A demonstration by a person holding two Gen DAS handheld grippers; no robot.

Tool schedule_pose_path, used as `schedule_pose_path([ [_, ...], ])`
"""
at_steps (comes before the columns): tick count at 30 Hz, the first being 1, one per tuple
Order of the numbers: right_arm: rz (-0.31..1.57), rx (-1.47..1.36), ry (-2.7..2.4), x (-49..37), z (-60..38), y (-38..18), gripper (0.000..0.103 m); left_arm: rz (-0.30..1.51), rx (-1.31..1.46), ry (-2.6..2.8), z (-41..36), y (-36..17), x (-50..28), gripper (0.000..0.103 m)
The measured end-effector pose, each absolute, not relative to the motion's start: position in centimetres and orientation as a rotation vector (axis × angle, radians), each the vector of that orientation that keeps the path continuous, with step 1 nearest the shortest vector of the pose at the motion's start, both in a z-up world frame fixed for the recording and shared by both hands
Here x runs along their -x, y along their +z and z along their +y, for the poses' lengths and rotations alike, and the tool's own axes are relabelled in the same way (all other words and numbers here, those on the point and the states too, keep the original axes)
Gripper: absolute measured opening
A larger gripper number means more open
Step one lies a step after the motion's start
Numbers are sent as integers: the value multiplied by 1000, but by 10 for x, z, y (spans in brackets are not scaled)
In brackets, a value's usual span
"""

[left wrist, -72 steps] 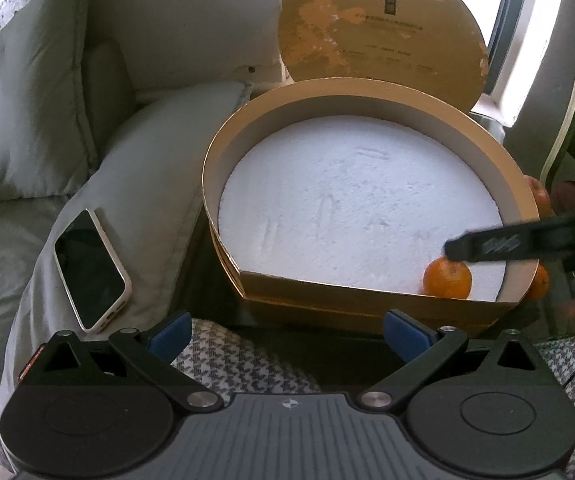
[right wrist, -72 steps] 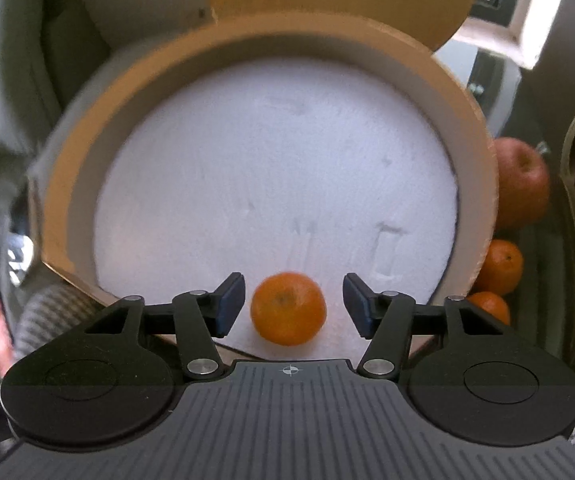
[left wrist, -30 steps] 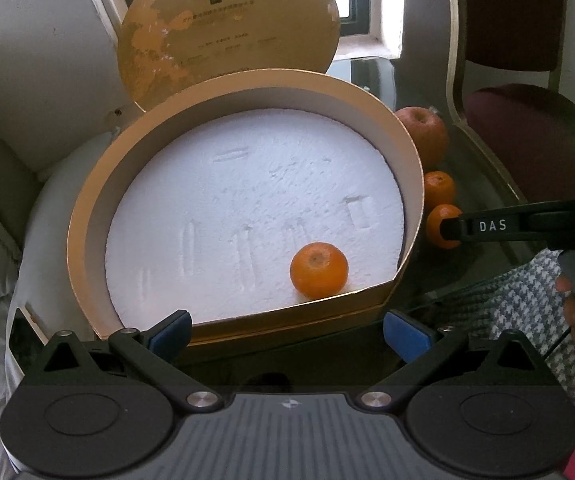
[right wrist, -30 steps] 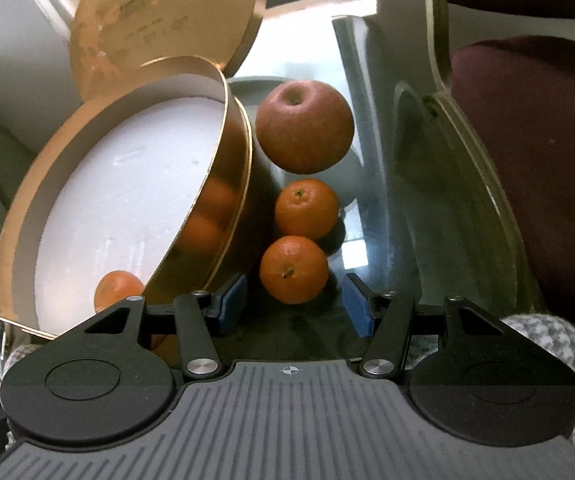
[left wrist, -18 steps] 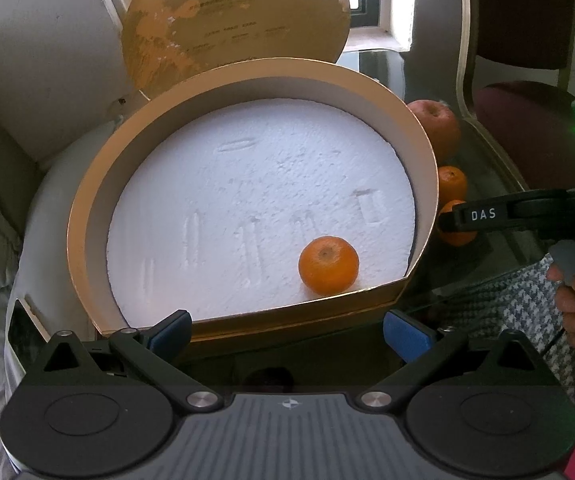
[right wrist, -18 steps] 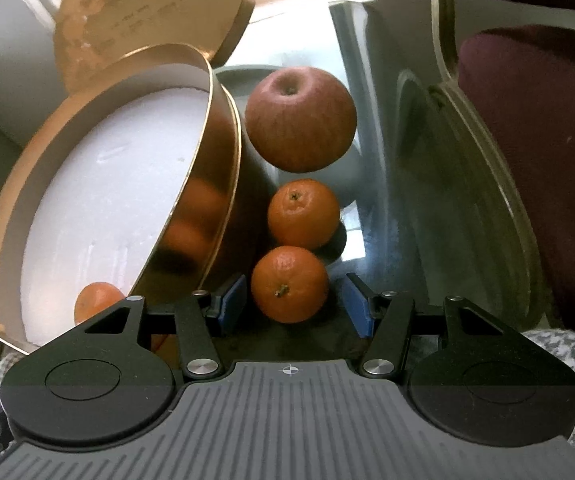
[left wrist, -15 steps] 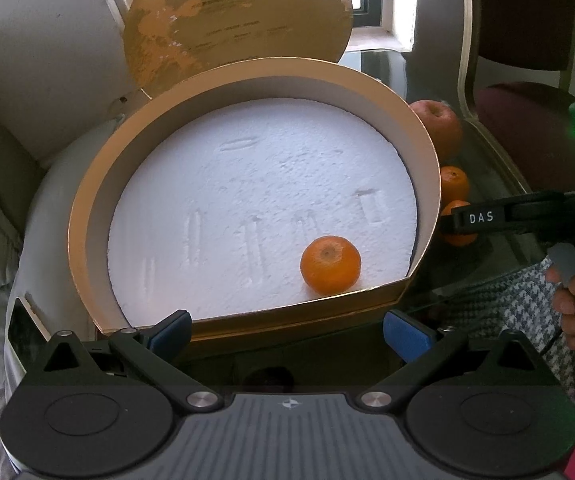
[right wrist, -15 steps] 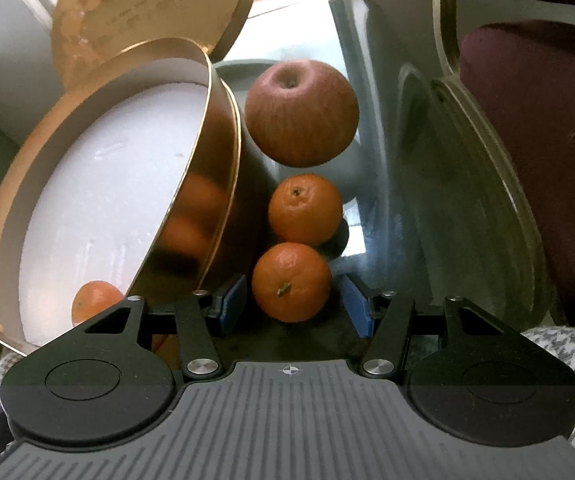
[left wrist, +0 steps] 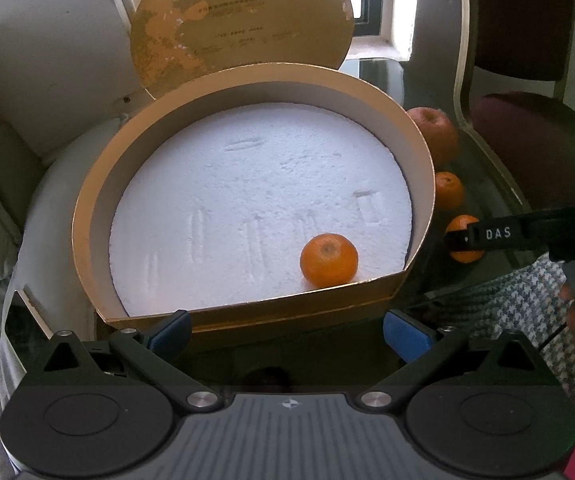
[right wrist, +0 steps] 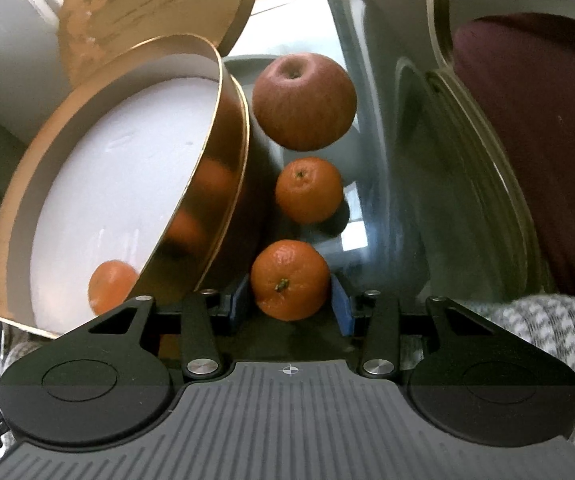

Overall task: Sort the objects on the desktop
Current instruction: 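Grasp the second mandarin with the right gripper and lift it, then lower the mandarin onto the foam and open the right gripper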

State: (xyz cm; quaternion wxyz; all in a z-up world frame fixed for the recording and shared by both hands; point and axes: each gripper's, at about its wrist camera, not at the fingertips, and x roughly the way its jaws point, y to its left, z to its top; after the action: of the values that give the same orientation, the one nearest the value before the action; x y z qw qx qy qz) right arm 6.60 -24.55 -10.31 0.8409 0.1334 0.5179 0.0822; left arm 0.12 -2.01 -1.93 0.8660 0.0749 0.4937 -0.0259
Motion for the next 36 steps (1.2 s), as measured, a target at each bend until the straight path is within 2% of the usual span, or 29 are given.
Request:
schedule_pose_path([
  [10, 999, -245, 138, -48, -241, -54, 45, 1002, -42, 5, 20, -16, 6, 102],
  [17, 921, -143, 256, -55, -188, -13, 45, 953, 39, 114, 69, -8, 10, 102],
  [29, 1048, 135, 522, -75, -49, -40, 45, 985, 164, 220, 123, -21, 25, 102],
  [36, 1130, 260, 546, -79, -21, -66, 45, 996, 200, 249, 136, -25, 25, 102],
])
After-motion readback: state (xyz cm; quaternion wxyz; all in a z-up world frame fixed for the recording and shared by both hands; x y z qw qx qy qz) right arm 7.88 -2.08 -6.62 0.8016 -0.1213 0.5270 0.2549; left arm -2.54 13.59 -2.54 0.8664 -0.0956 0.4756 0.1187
